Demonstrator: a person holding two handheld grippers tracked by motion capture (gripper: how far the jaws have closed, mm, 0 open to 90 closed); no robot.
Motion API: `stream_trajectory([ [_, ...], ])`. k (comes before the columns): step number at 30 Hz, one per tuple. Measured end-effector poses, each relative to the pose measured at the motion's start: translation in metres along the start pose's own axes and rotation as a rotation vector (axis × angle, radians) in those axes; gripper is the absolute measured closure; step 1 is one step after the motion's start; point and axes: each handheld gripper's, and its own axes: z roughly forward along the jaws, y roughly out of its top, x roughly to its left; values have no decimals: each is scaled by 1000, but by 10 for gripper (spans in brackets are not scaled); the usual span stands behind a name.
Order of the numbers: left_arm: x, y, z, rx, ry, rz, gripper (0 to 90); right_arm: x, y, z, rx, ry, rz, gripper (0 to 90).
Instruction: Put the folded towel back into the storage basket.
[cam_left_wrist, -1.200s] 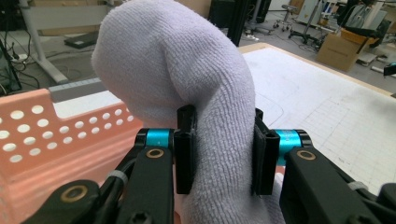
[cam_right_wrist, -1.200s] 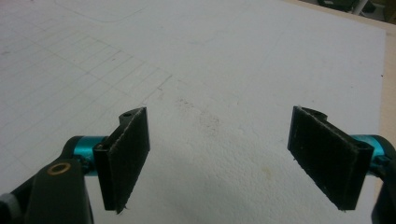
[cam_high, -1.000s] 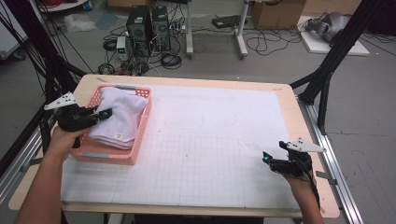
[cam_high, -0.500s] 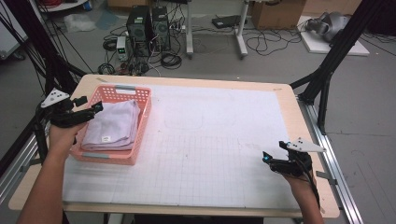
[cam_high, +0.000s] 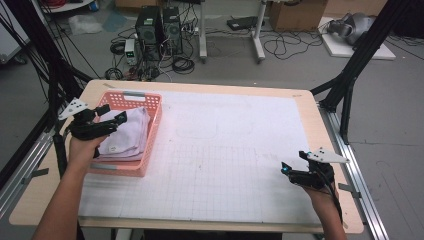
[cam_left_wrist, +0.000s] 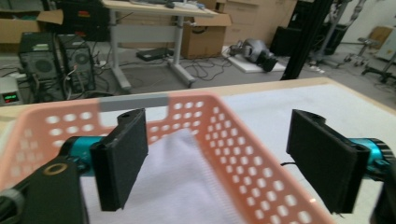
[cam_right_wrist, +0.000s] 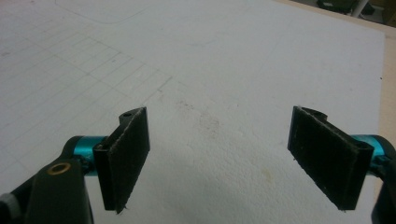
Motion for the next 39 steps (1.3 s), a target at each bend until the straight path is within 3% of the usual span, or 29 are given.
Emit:
stream_trajectory([
  [6,-29,-4,9,-23,-56,26,167,1,1,1,0,-1,2,195],
  [8,-39,-4,12,-23,-90,33,168,2,1,2,-7,0,3,195],
  [14,-71,4,18,-61,-220,0,171,5,3,4,-11,6,-5,195],
  [19,-100,1,26,-56,-297,35,171,7,4,6,-11,13,-7,195],
  [31,-161,-35,51,15,-342,124,178,10,5,11,-30,22,4,194],
  [39,-172,-67,56,76,-347,133,184,11,2,8,-33,5,33,194],
])
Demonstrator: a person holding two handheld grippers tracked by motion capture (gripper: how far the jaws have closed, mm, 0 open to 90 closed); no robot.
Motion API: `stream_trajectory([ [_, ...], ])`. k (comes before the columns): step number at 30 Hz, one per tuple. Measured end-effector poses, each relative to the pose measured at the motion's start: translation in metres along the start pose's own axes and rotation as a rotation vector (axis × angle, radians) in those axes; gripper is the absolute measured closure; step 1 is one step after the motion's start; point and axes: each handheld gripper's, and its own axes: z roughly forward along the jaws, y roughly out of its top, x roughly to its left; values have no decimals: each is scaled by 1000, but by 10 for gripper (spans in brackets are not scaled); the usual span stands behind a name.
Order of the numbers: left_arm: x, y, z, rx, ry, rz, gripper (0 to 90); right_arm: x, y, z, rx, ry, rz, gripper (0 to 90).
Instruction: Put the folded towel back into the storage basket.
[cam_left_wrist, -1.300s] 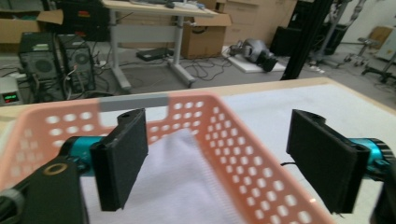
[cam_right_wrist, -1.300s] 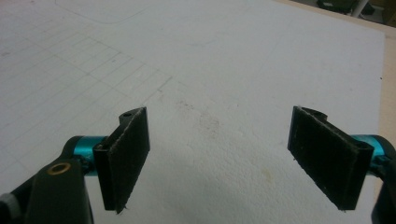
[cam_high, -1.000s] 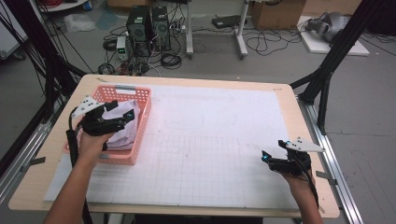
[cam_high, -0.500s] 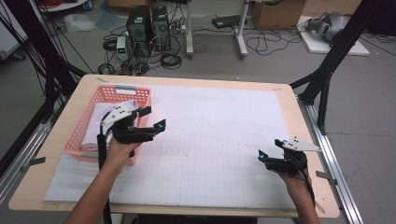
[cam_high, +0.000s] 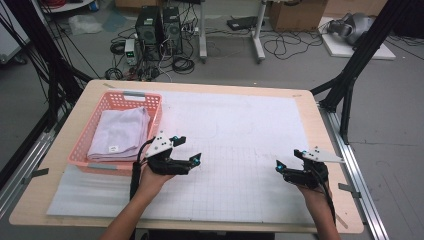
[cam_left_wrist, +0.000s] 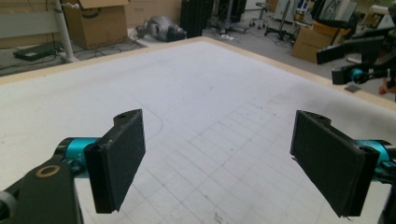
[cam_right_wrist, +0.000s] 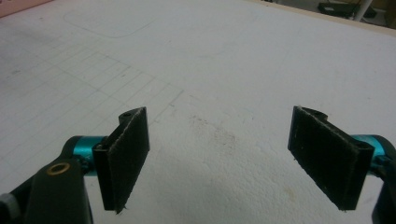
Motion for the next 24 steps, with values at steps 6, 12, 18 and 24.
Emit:
stream_trajectory([
  [6,-2,-10,4,27,1,-11,184,-1,-4,-1,-2,-8,8,194],
  [12,-2,-14,5,39,6,-23,184,-2,-5,-1,0,-7,5,194],
  [18,0,-17,6,43,8,-34,184,-2,-6,0,2,-4,6,194],
  [24,2,-18,6,49,15,-40,184,-2,-6,1,6,0,3,194],
])
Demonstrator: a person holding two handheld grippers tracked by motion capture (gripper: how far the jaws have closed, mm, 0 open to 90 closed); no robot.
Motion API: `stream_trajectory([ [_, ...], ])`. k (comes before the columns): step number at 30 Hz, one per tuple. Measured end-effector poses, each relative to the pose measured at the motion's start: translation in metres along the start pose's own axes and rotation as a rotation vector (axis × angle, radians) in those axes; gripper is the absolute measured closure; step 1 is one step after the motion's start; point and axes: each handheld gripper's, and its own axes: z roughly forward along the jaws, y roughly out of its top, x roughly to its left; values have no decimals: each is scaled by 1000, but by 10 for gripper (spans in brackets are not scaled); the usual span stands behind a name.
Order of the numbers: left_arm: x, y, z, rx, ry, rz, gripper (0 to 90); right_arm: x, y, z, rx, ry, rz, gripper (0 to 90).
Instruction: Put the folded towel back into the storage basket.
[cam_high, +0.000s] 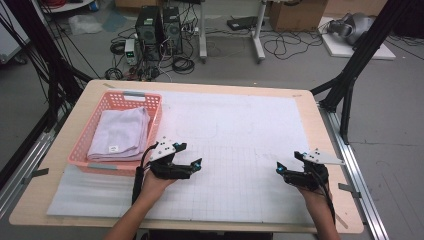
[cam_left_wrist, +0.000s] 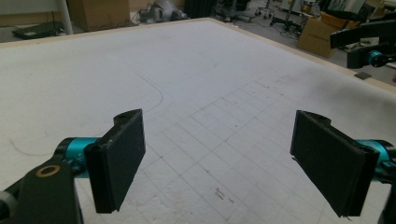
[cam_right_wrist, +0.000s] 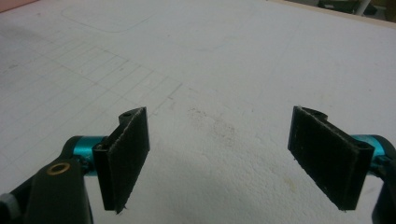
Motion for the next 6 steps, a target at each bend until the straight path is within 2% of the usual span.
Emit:
stream_trajectory([
  [6,1,-1,0,6,5,-5,184,0,0,0,2,3,2,194],
])
